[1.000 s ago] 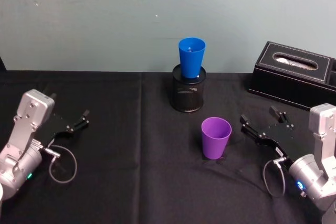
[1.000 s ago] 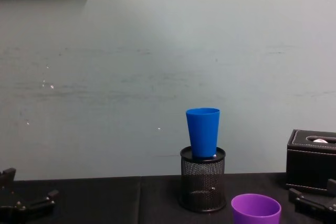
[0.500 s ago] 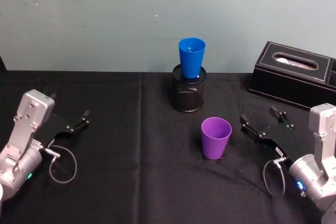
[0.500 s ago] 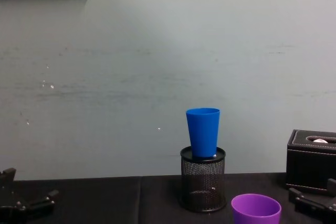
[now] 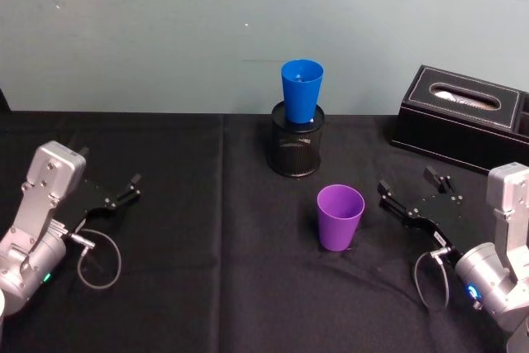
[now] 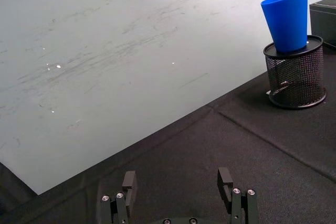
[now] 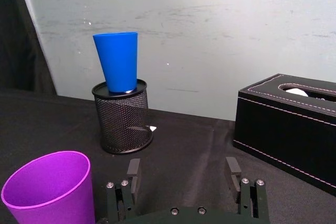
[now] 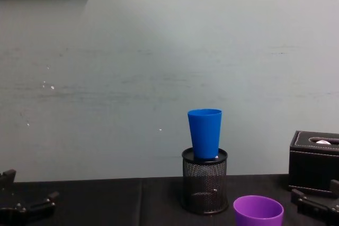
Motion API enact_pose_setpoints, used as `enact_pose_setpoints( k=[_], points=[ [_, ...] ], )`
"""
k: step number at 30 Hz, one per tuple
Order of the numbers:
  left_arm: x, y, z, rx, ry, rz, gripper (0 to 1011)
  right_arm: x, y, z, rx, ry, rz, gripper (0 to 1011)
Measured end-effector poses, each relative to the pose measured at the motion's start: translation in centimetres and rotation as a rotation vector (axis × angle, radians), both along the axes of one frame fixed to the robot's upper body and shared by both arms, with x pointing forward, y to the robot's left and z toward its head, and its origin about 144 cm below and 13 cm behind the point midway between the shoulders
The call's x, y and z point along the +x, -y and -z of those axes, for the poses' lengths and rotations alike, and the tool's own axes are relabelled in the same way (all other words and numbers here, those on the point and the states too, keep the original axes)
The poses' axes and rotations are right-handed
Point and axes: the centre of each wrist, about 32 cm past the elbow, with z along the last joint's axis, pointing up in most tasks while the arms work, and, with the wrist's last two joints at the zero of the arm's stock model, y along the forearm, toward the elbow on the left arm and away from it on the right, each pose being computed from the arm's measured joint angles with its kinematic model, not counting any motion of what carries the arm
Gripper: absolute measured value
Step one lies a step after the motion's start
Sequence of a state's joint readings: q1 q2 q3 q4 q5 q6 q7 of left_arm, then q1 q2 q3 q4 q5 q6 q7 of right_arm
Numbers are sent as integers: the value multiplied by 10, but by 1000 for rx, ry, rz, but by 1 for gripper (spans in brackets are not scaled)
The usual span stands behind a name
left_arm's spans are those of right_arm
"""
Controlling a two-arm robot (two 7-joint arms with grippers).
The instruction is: Pick up one cup with a gripper and tap it against the other cup.
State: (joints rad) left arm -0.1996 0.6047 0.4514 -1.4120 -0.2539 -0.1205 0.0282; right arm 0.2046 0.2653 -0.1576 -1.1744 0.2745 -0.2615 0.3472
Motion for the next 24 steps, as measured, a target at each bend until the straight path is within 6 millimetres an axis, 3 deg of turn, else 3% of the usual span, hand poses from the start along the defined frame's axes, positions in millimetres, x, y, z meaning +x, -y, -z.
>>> enact_pose_setpoints(
  k=[24],
  points=[
    [0, 0, 0, 0, 0, 0, 1011, 0, 0, 0, 0, 0, 0, 1003]
  ],
)
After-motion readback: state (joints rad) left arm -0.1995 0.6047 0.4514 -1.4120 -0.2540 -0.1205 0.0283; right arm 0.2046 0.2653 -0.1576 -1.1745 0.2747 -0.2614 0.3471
